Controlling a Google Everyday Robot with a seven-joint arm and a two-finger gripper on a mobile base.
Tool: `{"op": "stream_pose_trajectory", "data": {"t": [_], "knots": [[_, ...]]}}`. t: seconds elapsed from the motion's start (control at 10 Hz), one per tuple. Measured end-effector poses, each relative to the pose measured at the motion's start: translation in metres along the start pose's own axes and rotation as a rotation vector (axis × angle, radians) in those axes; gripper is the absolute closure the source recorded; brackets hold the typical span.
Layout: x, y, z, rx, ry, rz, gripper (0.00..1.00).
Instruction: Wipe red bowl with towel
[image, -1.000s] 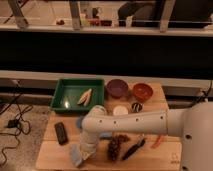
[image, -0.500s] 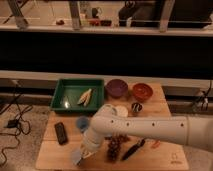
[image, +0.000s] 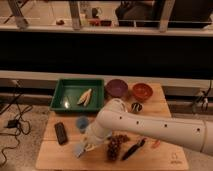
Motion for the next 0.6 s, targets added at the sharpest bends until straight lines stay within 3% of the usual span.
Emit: {"op": "stream_pose_trajectory", "data": {"t": [0.2, 0.4, 0.6], "knots": [[0.019, -0.010, -0.009, 0.015, 0.012, 0.015, 0.80], [0.043, -0.012, -0.032, 0.043, 0.030, 0.039, 0.80], [0.045, -0.008, -0.057, 0.051, 0.044, 0.027, 0.80]]}}
